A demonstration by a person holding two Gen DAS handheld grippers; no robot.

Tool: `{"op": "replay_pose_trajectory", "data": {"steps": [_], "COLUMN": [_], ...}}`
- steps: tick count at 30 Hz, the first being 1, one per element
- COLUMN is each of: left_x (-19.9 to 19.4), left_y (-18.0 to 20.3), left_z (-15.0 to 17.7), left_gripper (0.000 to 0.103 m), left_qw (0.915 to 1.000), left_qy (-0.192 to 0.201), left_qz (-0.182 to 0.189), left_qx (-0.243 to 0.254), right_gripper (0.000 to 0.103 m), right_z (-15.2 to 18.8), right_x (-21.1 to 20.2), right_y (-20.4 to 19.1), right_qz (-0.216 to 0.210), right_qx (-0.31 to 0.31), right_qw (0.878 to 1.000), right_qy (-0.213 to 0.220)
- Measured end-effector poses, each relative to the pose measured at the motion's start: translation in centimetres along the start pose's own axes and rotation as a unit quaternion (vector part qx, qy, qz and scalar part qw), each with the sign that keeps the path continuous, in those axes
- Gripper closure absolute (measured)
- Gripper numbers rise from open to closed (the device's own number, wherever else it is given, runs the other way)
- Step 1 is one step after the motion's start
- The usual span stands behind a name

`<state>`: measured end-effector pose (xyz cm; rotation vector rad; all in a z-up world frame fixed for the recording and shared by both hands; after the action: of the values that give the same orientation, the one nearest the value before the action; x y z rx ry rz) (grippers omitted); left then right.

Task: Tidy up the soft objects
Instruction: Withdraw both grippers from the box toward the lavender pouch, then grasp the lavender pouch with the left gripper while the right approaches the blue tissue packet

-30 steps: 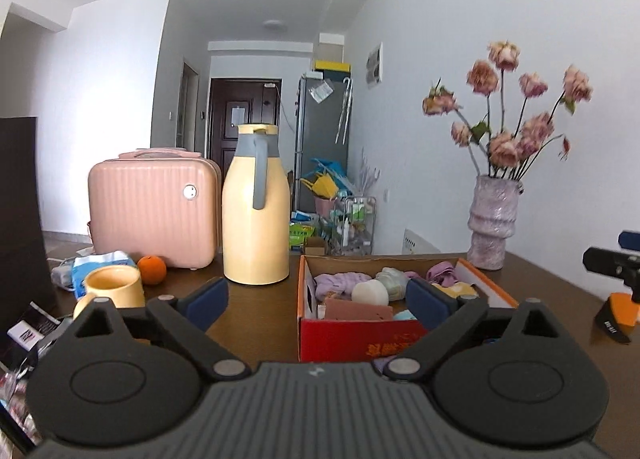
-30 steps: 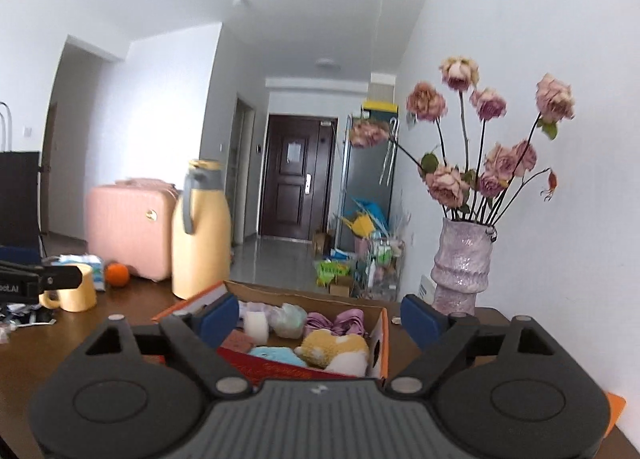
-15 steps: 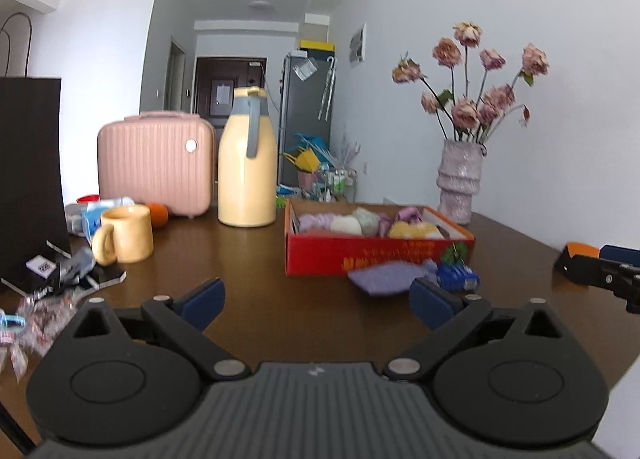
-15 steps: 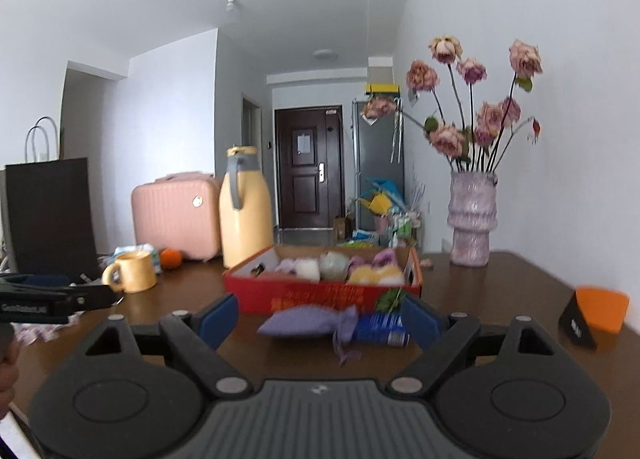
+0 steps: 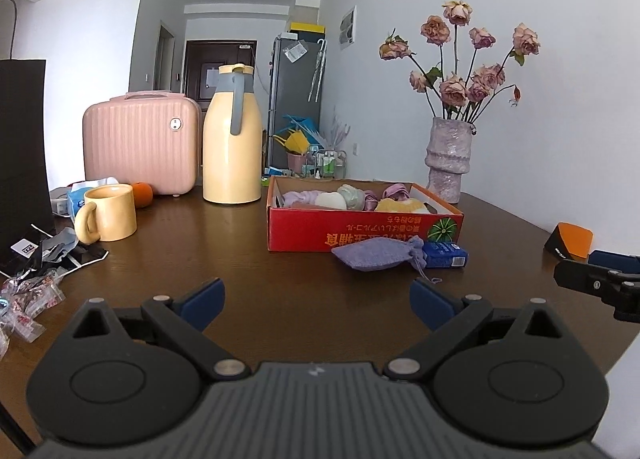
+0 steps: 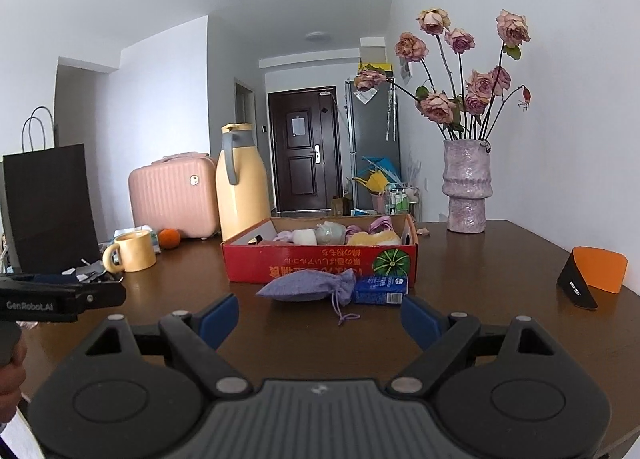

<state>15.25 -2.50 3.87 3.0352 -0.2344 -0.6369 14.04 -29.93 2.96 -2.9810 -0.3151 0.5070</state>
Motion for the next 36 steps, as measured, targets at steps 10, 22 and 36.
{"op": "replay_pose_trajectory", "data": {"steps": [10, 22, 36], "left_x": [6.5, 18.2, 25.0], "left_y": [-0.4, 0.1, 0.1], "left_z": [-2.0, -5.2, -4.7], "left_gripper": [0.003, 0.025, 0.092], "left_qw": [0.9990, 0.9911, 0.9669], "left_qy": [-0.042, -0.114, -0.207], "left_qz": [-0.003, 0.035, 0.099], "left_qx": [-0.014, -0.058, -0.112], "right_gripper": [0.021, 0.037, 0.090], "right_z": [-1.6, -4.1, -4.0], "right_x": [6.2, 17.7, 28.2], "right_y": [2.1, 5.1, 4.6], "right_qz": [-0.002, -0.014, -0.057], "right_qx": [0.017, 0.043, 0.036], "right_qw": [0.999, 0.994, 0.984], "right_qy": [-0.035, -0.097, -0.165]}}
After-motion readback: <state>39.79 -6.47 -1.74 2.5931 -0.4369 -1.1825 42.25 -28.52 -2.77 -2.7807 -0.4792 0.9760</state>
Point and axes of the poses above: each gripper's, at about its wrist camera, not at the fingertips, and x roughly the way its jaws point, y to its right, z to its underside, the point moved 1 cm from there along x, roughly the way its jaws point, and after that the axes turned 4 degrees about -y, right-handed, at the moved point
